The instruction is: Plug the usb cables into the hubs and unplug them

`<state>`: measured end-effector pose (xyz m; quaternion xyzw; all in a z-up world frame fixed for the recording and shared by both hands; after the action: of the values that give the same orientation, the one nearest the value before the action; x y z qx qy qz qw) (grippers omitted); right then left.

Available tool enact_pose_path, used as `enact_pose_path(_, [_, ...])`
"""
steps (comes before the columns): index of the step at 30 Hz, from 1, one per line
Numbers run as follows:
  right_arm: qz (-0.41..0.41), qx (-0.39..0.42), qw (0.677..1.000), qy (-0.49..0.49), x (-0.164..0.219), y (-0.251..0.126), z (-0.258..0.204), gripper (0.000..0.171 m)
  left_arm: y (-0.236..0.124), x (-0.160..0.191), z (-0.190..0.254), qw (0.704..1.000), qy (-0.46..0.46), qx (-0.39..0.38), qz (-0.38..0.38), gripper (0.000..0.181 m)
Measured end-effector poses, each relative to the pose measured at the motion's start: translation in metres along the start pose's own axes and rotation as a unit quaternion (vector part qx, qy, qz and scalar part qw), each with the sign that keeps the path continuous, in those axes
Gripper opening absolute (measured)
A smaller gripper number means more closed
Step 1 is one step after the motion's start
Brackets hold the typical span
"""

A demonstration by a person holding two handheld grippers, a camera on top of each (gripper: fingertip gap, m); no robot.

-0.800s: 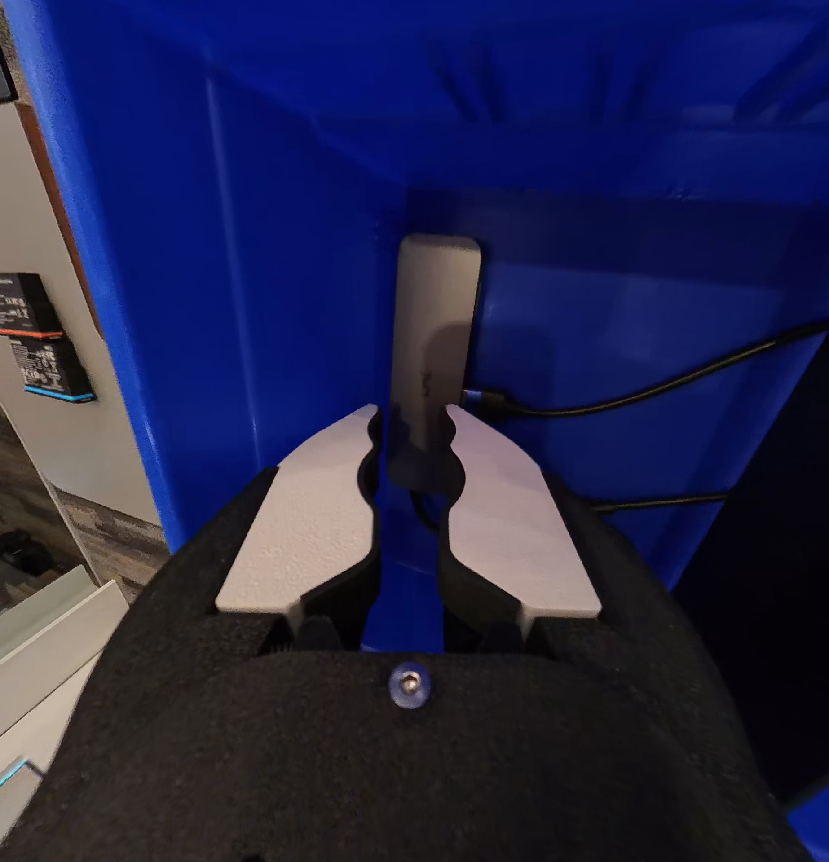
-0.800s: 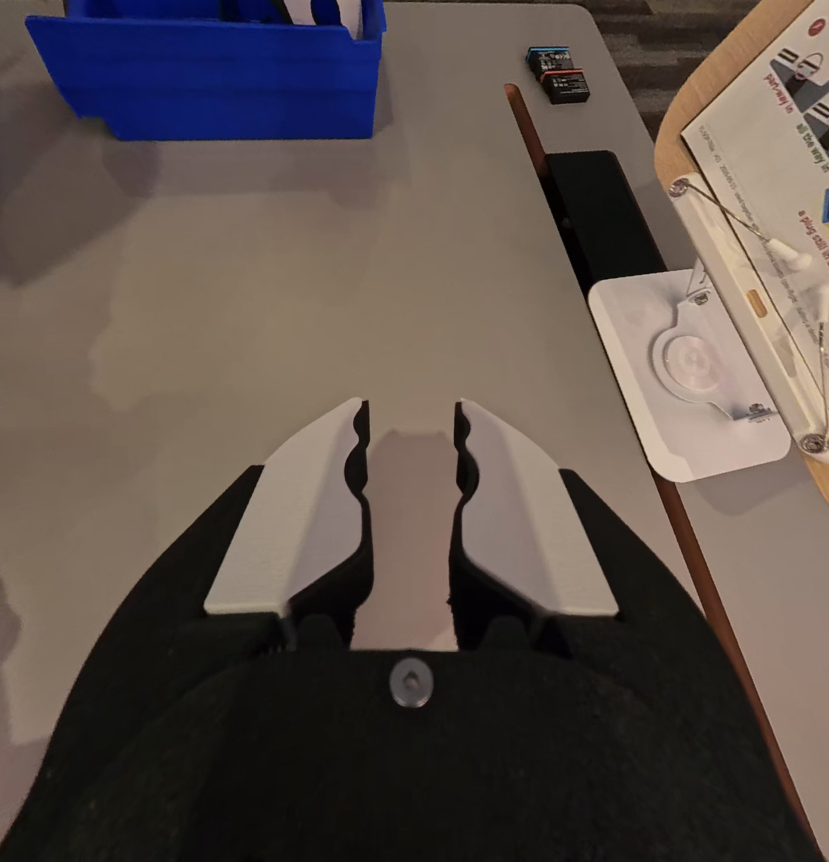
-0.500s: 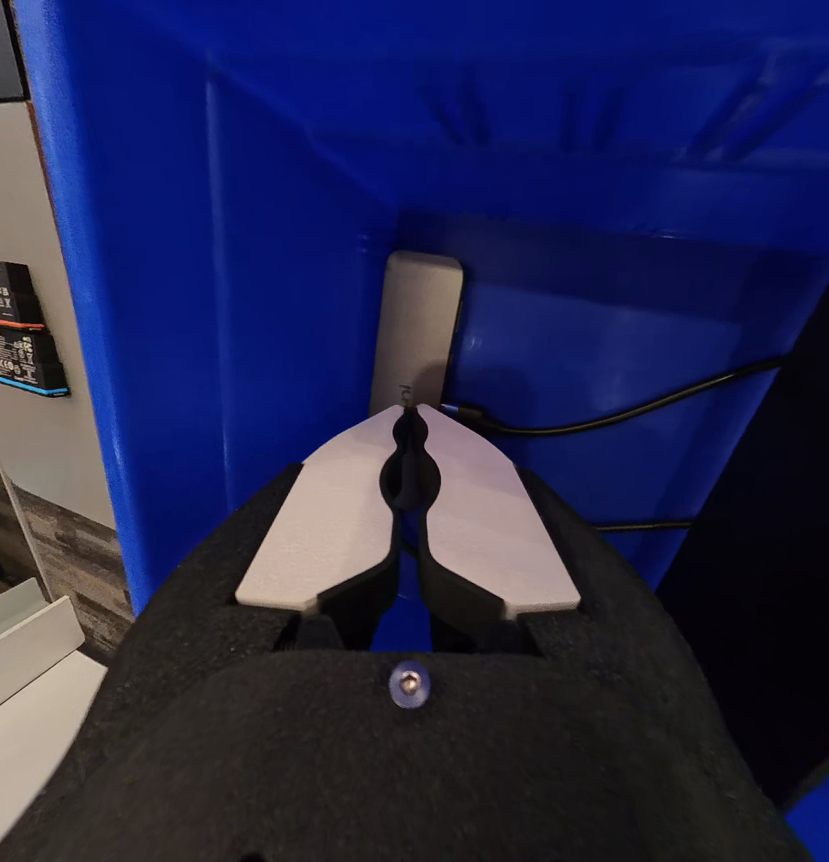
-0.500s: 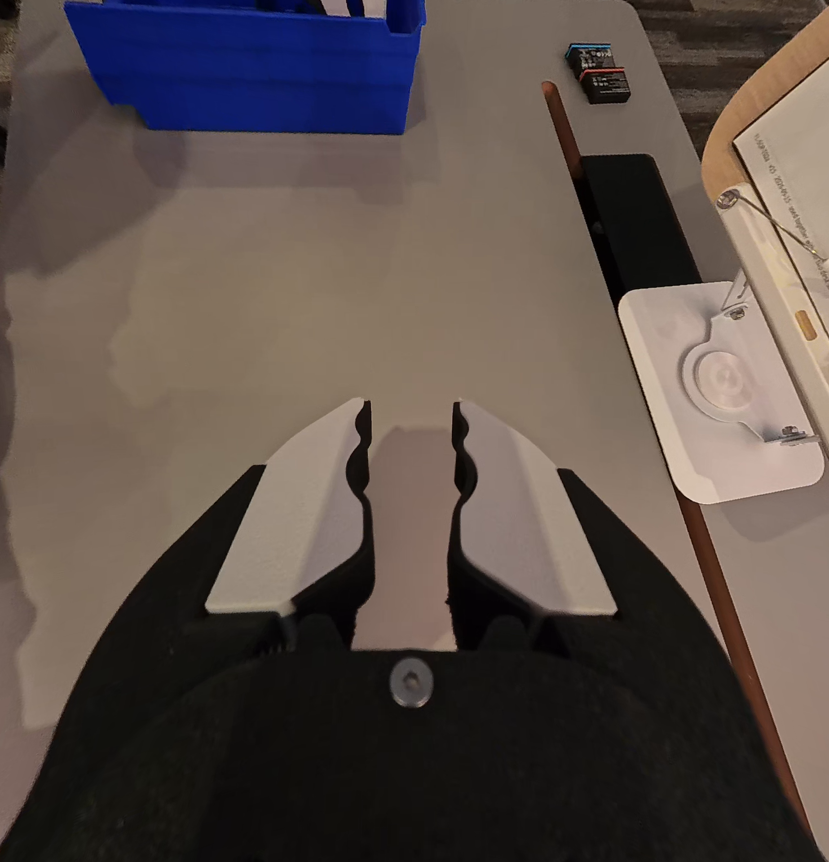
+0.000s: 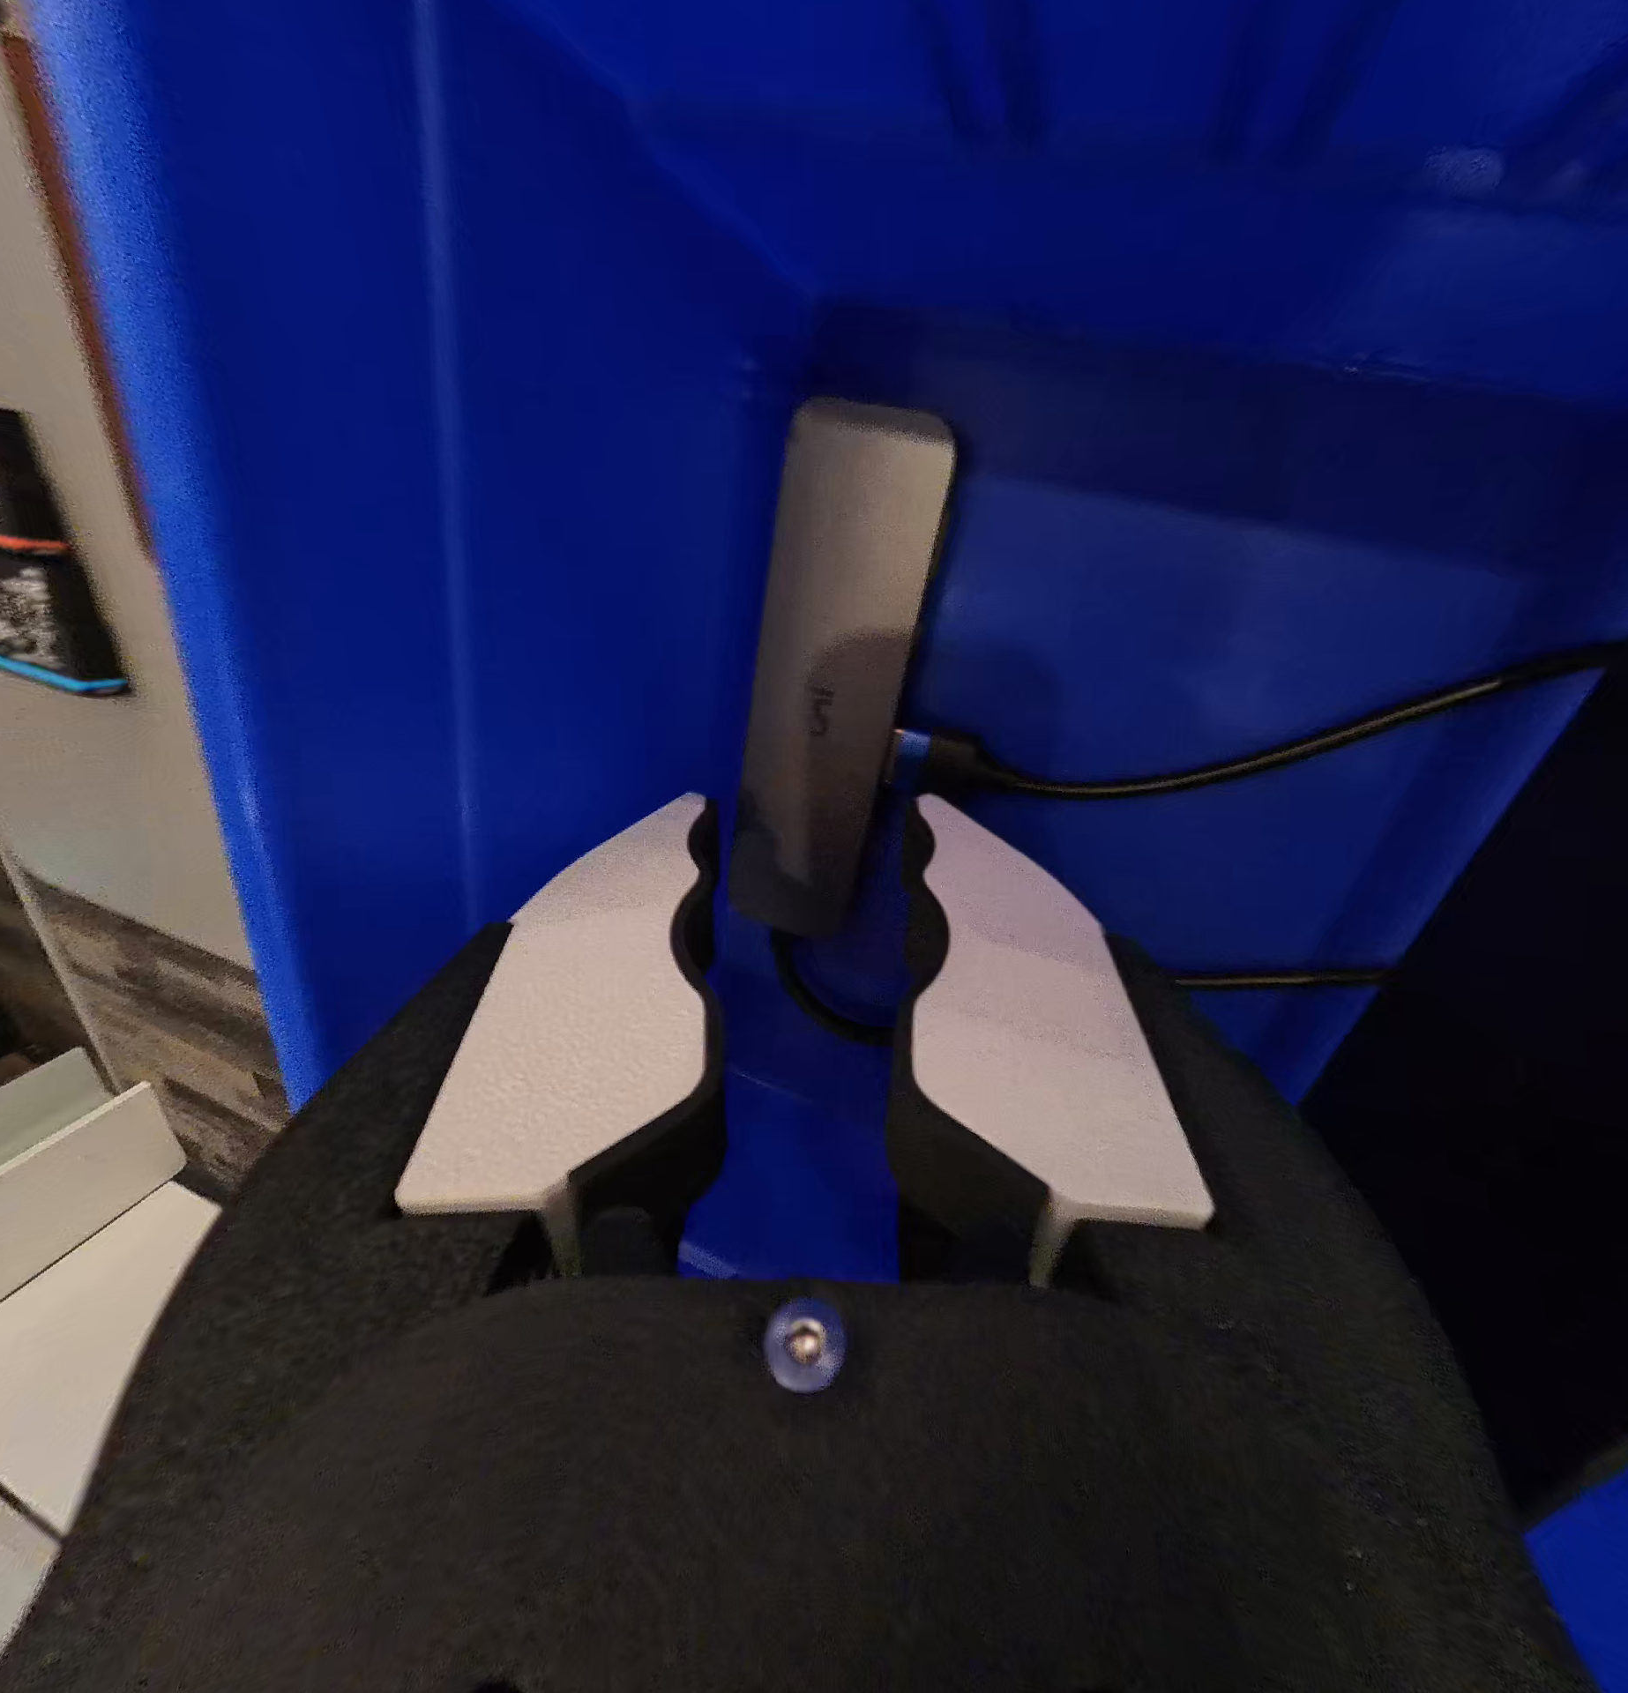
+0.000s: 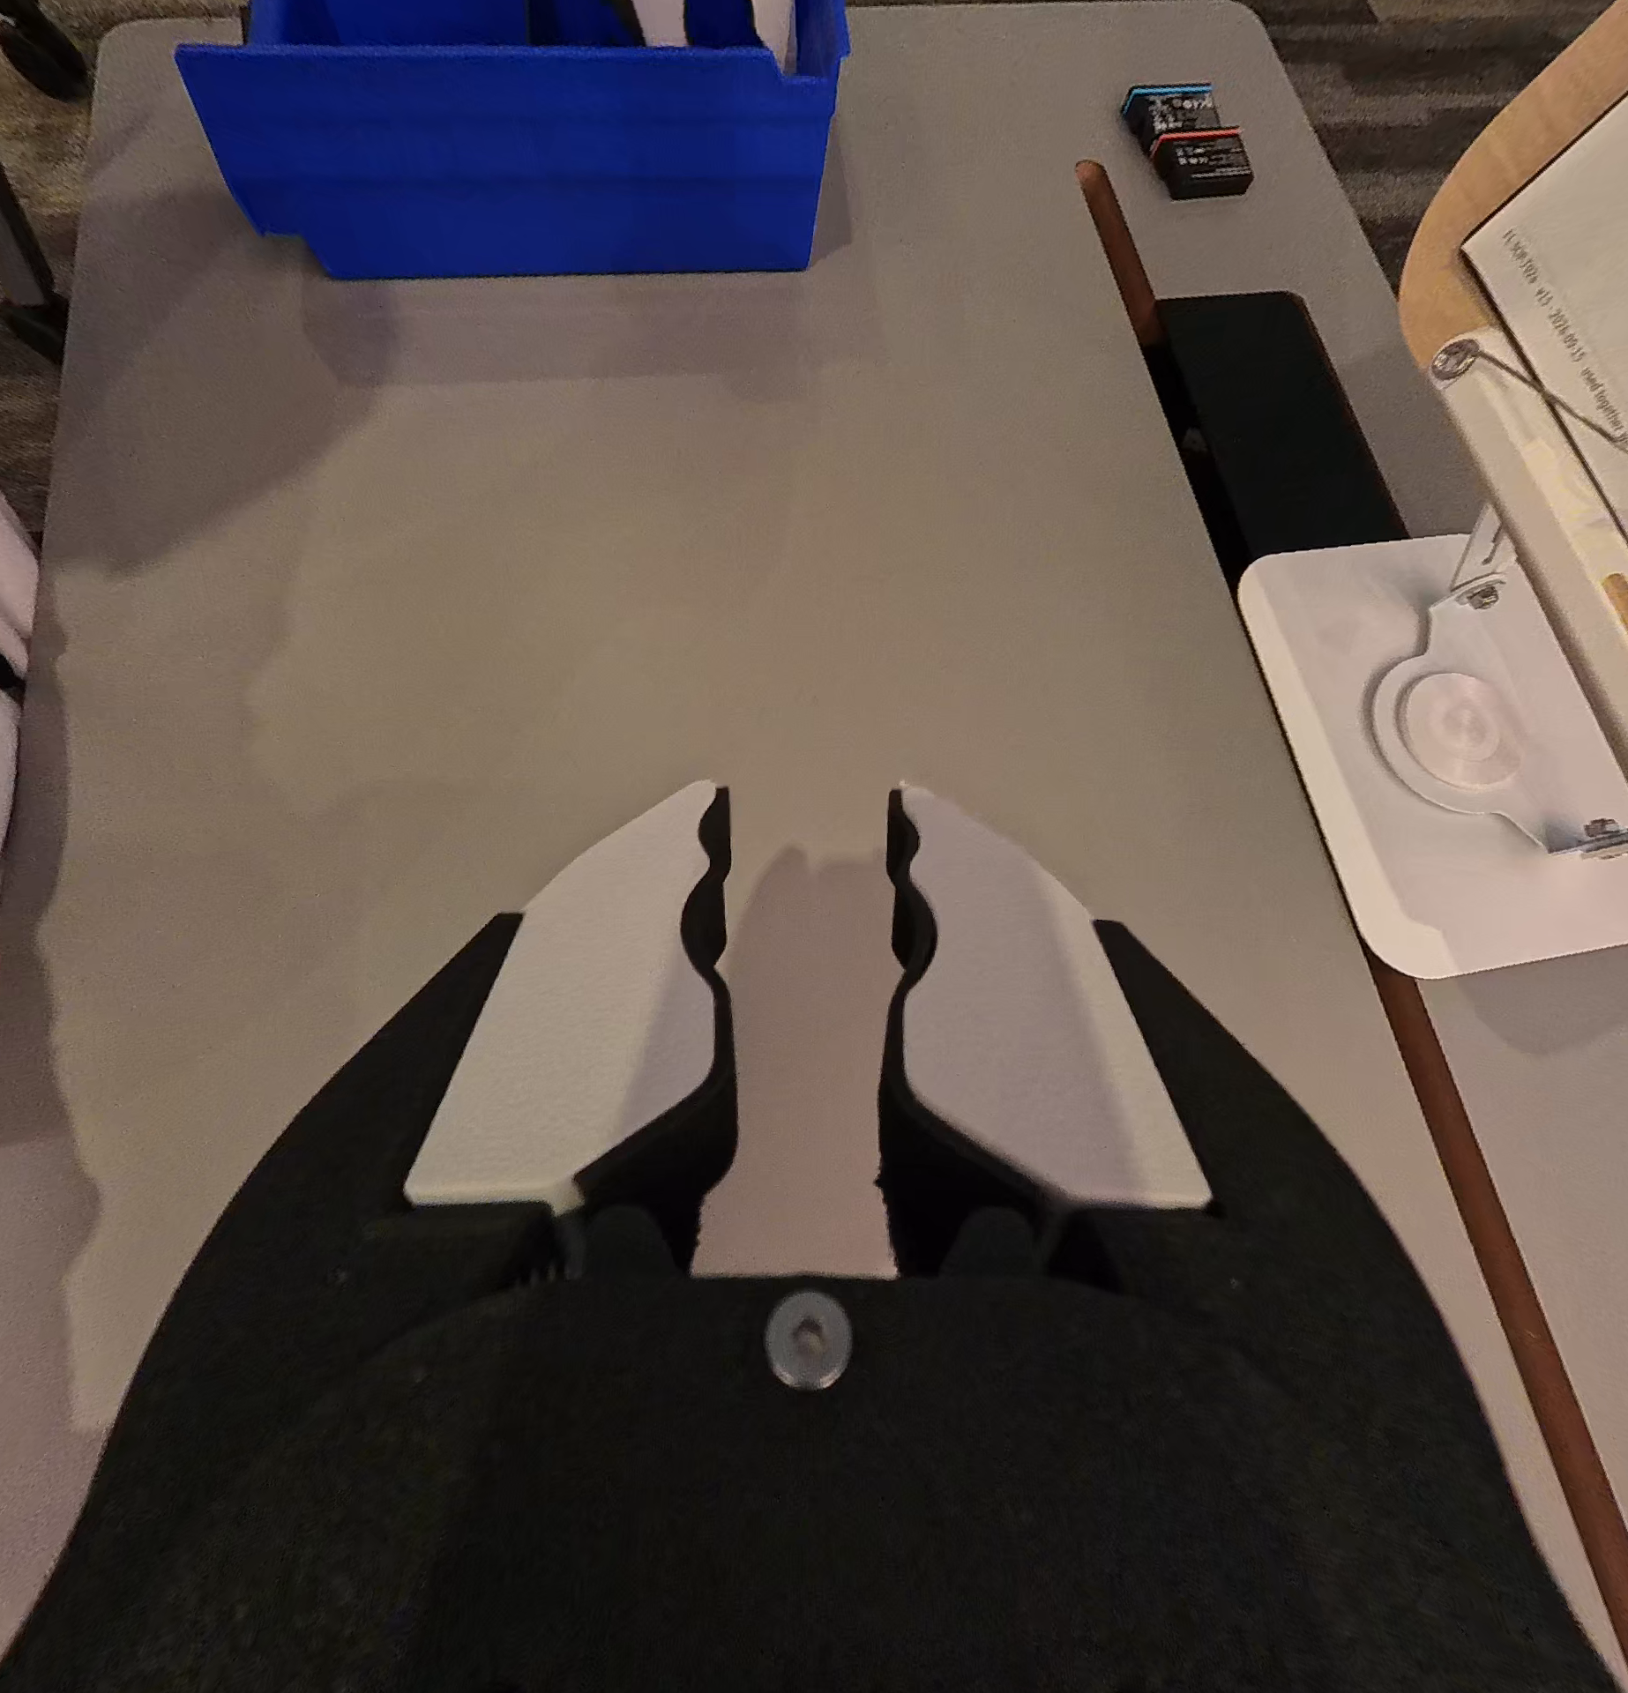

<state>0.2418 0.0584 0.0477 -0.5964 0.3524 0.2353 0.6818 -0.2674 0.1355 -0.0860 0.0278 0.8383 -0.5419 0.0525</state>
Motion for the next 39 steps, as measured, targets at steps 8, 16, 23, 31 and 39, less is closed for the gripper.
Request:
enact_pose_path(8, [-0.008, -0.017, 1.000, 0.001, 0.003, 0.008, -0.001, 0.030, 0.006, 0.000, 0.002, 0.999, 0.027, 0.022, -0.016, 0.038])
enact_pose_path(16, [-0.011, -0.038, 0.999, 0.000, -0.001, 0.018, 0.000, 0.030, 0.007, 0.000, 0.002, 0.999, 0.011, 0.031, -0.025, 0.034])
enact_pose_path(23, [-0.018, -0.047, 0.999, -0.011, -0.003, 0.019, -0.004, 0.029, 0.003, 0.001, 0.011, 0.999, 0.008, 0.020, -0.035, 0.028])
enact_pose_path(31, [-0.014, -0.047, 0.999, -0.001, 0.002, 0.019, 0.000, 0.029, 0.002, 0.007, 0.007, 0.999, -0.004, 0.022, -0.037, 0.038])
enact_pose_path(39, [-0.020, -0.053, 0.998, 0.000, 0.001, 0.021, -0.001, 0.029, 0.008, 0.003, 0.003, 0.993, 0.020, 0.098, -0.060, 0.032])
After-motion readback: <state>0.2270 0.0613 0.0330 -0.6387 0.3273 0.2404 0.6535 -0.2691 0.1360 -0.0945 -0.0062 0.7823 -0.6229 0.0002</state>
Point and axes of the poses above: each gripper's, where its closed fingertips meet, y out along the fingers, x out of its underside, z = x × y across the jaws, the point moved 6 cm from there along -y, back along the fingers, and after that the axes turned 3 degrees about -x, right-handed, at the moved point
